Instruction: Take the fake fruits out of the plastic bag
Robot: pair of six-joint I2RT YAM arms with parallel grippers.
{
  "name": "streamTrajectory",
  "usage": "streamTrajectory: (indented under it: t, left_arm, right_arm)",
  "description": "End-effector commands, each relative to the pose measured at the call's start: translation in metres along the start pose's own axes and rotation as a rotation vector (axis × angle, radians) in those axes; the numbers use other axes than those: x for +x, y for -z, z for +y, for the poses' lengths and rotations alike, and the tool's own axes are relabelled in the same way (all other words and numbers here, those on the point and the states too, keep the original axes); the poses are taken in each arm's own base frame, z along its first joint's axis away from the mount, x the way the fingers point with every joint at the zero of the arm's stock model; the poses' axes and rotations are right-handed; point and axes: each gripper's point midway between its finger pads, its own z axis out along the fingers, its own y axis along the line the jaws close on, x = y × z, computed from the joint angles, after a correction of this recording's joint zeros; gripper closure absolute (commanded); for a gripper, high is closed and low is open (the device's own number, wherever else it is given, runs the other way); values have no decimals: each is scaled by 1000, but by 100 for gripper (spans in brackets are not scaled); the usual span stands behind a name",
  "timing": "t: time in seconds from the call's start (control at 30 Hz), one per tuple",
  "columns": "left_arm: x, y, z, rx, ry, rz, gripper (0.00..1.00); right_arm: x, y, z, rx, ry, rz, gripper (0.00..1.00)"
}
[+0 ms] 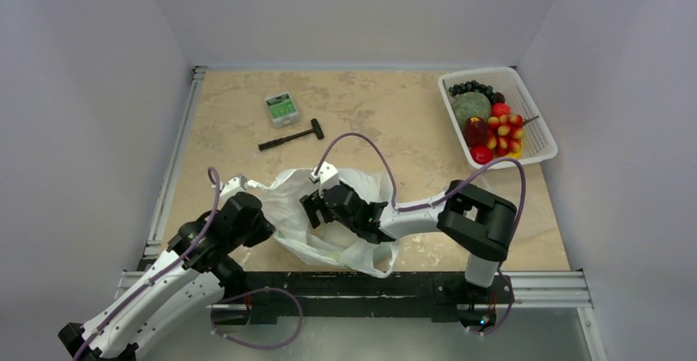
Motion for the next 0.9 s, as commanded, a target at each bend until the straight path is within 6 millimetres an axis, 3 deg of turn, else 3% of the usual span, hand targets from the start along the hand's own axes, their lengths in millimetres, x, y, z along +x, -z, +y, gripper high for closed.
streamTrajectory:
  t: [0.0,0.37,0.6,0.73,0.87]
  left_arm:
    - [-2,5,-8,29,-4,6,100]
    - [3,4,-5,15,10,25,100]
    - [3,4,-4,8,6,29,100]
    - [1,3,-2,3,2,16,100]
    - [0,3,-4,1,-6,14,100]
  right_arm:
    - [-22,-9,-9,65,-35,-104,17]
    - [-26,-26,-26,137,10,-140,16]
    - [-24,-33,-15,62,28,-117,54]
    - [-17,-33,-8,25,37,-77,67]
    - [-16,-25,-6,8,30,-55,74]
